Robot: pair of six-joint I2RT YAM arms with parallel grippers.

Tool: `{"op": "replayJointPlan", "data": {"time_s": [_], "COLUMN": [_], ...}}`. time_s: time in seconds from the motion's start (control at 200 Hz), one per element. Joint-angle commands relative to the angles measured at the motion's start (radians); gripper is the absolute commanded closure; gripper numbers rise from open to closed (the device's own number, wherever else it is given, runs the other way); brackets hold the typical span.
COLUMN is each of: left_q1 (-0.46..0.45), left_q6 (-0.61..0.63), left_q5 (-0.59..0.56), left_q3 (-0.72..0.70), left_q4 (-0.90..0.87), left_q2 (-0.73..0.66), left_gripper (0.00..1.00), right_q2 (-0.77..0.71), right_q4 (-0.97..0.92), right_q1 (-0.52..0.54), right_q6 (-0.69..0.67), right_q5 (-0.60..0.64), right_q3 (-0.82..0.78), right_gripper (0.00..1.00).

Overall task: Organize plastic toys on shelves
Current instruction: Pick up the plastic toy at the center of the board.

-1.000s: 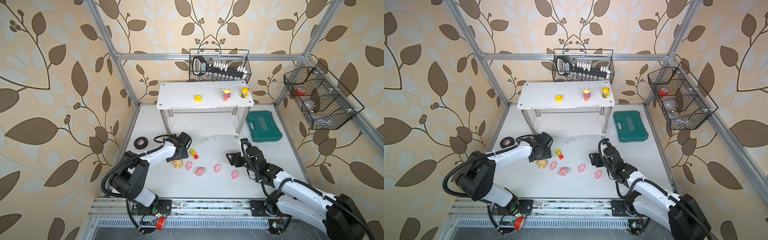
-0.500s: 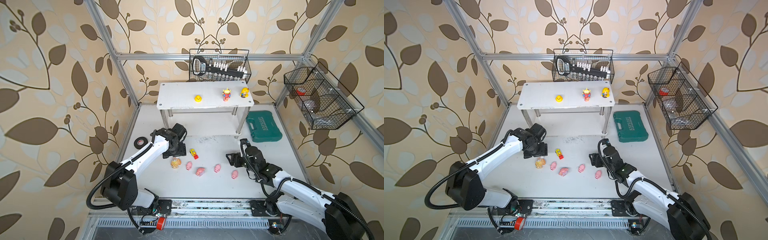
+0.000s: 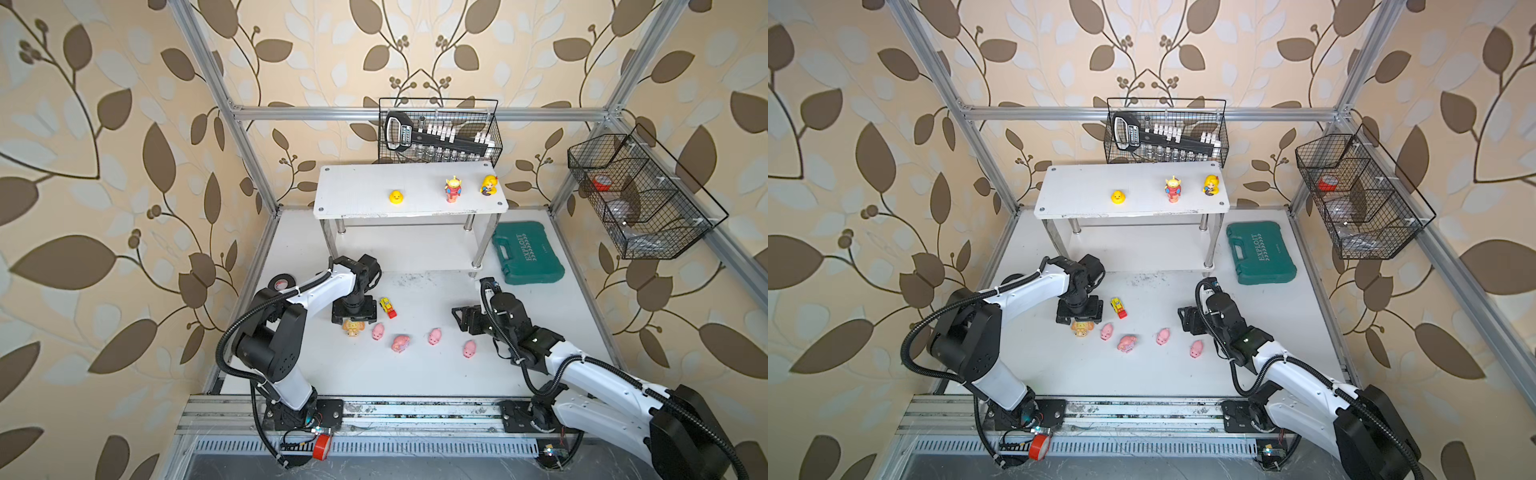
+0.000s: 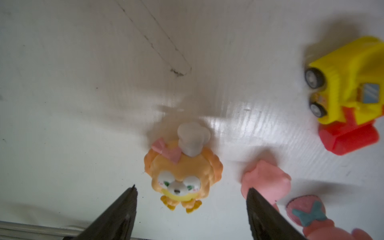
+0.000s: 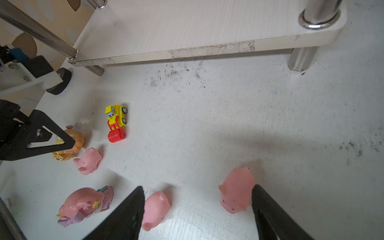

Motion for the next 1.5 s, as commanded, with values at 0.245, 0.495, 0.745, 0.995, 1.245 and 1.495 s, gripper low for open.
{"op": "replayJointPlan", "data": {"time_s": [0.245, 0.495, 0.745, 0.995, 1.245, 1.495], "left_q1": [0.019, 0.022, 0.026, 0.04, 0.058, 0.059], "left_q6": [0.002, -0.001, -0.001, -0.01, -0.037, -0.044], "left_q5": [-0.009, -0.008, -0.016, 0.014, 0.047, 0.06], "left_q3": [0.028, 0.032, 0.042, 0.012, -0.039, -0.049], "left_q4": [0.014, 0.015, 0.001, 0.022, 0.073, 0.094], "left_q2": [0.055, 0.093, 0.099, 0.056, 0.026, 0.043], "left_gripper": [0.28, 0.28, 0.29, 0.26, 0.24, 0.33], "right_q2": [-0.004, -0.008, -0.004, 0.007, 0.018, 0.022], "right_q4": [0.001, 0.002, 0.006, 0.01, 0.014, 0.016], "right_q1": [-0.004, -0.004, -0.005, -0.004, -0.005, -0.005], "right_q6": [-0.012, -0.009, -0.009, -0.012, -0.015, -0.016], "right_q5": [-0.004, -0.004, -0.006, -0.011, -0.021, -0.021], "right_q3": [0.012, 0.008, 0.008, 0.011, 0.014, 0.013], "right_gripper": [0.21, 0.21, 0.21, 0.21, 0.21, 0.21]}}
